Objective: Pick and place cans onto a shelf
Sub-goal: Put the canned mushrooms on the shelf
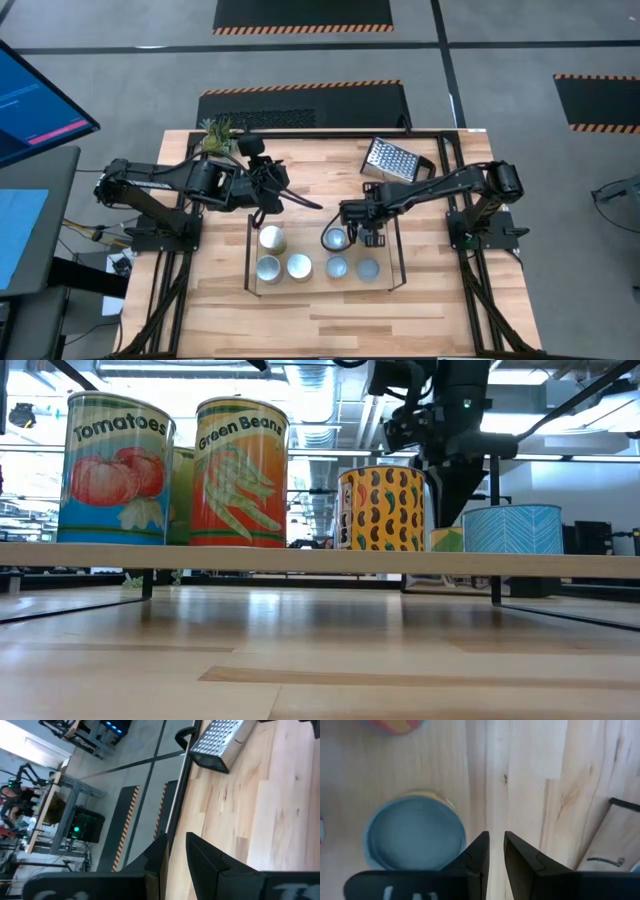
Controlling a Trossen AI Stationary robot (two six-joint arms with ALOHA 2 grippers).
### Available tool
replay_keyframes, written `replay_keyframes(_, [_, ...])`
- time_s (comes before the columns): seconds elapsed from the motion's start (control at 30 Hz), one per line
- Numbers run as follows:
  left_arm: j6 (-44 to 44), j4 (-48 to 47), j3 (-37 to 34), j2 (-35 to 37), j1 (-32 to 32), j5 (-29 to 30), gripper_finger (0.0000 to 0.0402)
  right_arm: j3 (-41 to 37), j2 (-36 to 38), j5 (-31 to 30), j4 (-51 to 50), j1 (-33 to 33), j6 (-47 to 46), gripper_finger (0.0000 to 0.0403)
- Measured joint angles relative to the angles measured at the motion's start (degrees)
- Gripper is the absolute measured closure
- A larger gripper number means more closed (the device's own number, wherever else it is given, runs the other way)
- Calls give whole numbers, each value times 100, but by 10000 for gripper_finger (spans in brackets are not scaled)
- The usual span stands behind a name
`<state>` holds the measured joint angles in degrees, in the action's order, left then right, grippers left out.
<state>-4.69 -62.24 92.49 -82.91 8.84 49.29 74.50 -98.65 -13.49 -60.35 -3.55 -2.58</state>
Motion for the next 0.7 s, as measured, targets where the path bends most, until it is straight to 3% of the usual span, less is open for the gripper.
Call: replay_keyframes(0.7, [-7, -4, 0, 0, 0, -2, 345, -118, -2, 191, 64, 26, -45, 321])
